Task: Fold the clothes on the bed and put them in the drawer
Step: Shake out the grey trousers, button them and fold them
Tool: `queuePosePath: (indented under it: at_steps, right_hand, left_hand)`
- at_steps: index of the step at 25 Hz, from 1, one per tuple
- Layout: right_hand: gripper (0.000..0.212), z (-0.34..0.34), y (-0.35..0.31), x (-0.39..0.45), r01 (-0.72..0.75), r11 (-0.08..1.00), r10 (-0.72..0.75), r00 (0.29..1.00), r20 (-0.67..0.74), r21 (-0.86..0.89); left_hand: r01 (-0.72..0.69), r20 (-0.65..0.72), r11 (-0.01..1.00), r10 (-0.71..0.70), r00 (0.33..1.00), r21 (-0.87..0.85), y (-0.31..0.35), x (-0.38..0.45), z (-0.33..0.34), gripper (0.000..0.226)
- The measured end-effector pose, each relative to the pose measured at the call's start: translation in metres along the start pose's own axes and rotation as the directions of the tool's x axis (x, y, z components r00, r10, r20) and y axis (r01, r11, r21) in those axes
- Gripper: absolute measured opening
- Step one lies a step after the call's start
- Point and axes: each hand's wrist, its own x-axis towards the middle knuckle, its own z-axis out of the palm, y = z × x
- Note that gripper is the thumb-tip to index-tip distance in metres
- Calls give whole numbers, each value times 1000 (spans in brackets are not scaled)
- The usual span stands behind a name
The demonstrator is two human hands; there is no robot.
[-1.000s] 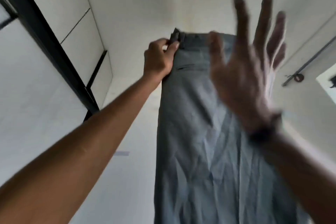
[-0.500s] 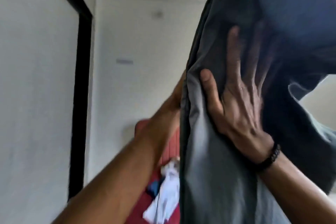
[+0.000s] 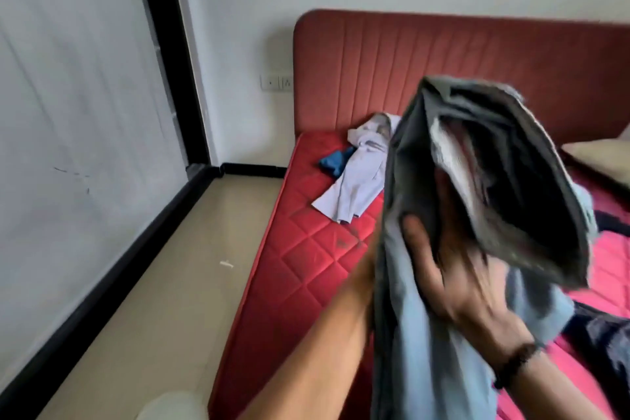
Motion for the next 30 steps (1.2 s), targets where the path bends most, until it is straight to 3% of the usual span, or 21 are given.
queuePosePath:
  at_steps: [1,3,4,6,7,8,10,13,16,19,21,23,24,26,28,29,30]
  right_hand:
    - [66,24,25,27,-47,996,50,998,36,-79]
    - [71,80,82,72,-143,923,233,947,222,-358]
    - [73,110,116,87,-193,885,345,883,317,-424]
    - [74,158,177,92,-273,868,474,707,525,-415]
    - [73,170,196,87,-312,867,492,666,561,-389]
    - [71,174,207,68,-344,859,508,666,546,-380]
    - [71,158,211,18,-462,835,551,693,465,-301]
    - [61,89,195,-101,-708,647,759,562,328,-283]
    - [46,15,127,-203,-790,512,855,429,292,-338]
    - [54,-28,55,-255,-933,270,888,147,436,-237]
    - [60,-48,20,-266,-965,180,803,32,595,-191]
    - [61,-68,-3,-264,-988,124,714,27,699,-88]
    - [65,-76,-12,-259,-997,73,673,65,736,21]
    - [86,-96,-29,-253,-963,101,655,253,712,250]
    - [102,-114,-43,-254,-899,218,662,422,619,380]
    - [98,-123,-50,-257,-878,194,642,450,620,437]
    - [88,-133,-60,-261,-857,101,614,454,646,506]
  left_hand:
    - [-85,-36,996,86,996,25,4,21,0,35]
    - [-70,-77,984,58,995,-163,14,33,-15,57]
    - [36,-138,974,-68,988,-223,1,52,-31,73]
    - [278,-242,948,-309,920,-155,-44,88,-71,93]
    - [369,-319,929,-362,876,-42,-64,87,-89,94]
    - [414,-333,907,-415,847,-77,-84,82,-101,93]
    - [406,-277,895,-444,852,-188,-104,73,-110,84]
    - [444,-297,896,-431,852,-24,-120,43,-83,69]
    - [492,-347,853,-414,841,173,-140,-23,-48,51]
    - [488,-307,831,-407,861,268,-168,-92,-22,59]
    - [489,-203,824,-446,872,288,-180,-143,-4,67]
    - [524,-150,800,-503,851,292,-186,-188,10,78]
    - [528,-141,811,-509,849,251,-187,-208,15,76]
    - [441,-143,887,-423,895,137,-176,-243,29,65]
    - [315,-230,947,-292,928,70,-163,-268,37,67]
    - [266,-290,962,-240,926,55,-161,-277,39,67]
    - [231,-339,973,-207,918,32,-159,-285,42,62]
